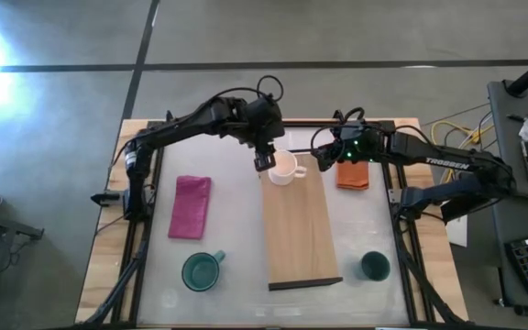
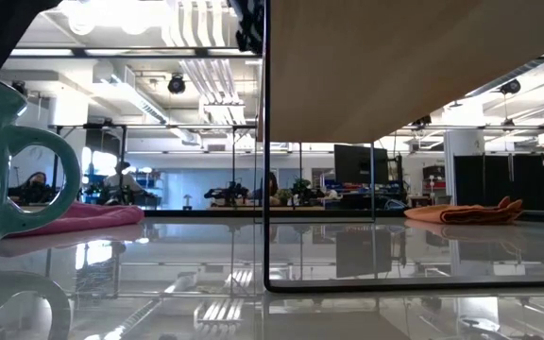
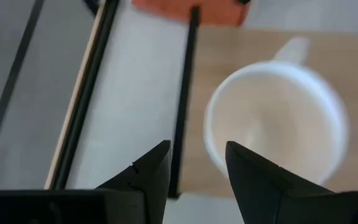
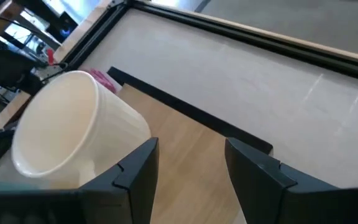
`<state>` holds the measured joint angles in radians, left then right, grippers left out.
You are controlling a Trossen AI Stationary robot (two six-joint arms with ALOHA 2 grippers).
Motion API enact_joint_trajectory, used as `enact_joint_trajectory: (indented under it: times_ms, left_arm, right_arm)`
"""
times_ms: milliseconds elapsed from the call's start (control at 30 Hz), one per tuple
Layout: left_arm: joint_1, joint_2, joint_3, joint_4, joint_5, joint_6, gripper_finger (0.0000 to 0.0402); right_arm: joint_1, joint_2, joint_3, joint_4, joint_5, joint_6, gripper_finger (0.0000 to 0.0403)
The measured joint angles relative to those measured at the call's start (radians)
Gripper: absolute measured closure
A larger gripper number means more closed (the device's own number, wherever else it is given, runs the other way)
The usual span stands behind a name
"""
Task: Stack small to large cups/mugs on shelf
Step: Put the white mug on the shelf
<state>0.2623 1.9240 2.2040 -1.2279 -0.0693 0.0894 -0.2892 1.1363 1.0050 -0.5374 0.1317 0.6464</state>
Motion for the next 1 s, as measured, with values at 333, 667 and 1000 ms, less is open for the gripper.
enact_joint_trajectory:
  times_ms: [333,667,1000]
  left_arm:
    - [0.024,-0.016,-0.119,-0.062,-0.011,-0.005,0.0261]
    - [-0.005,-0.062,-0.281,0.133,0.095,-0.065,0.0261]
    - [-0.019,-0.062,-0.296,0.147,0.123,-0.087,0.0261]
  right_arm:
    - [0.004,0.042,0.002,0.007,-0.008,0.005,0.0225]
    - [0.01,0.074,0.003,0.049,-0.03,0.004,0.0225]
    - [0.009,0.079,0.003,0.044,-0.052,-0.011,0.0225]
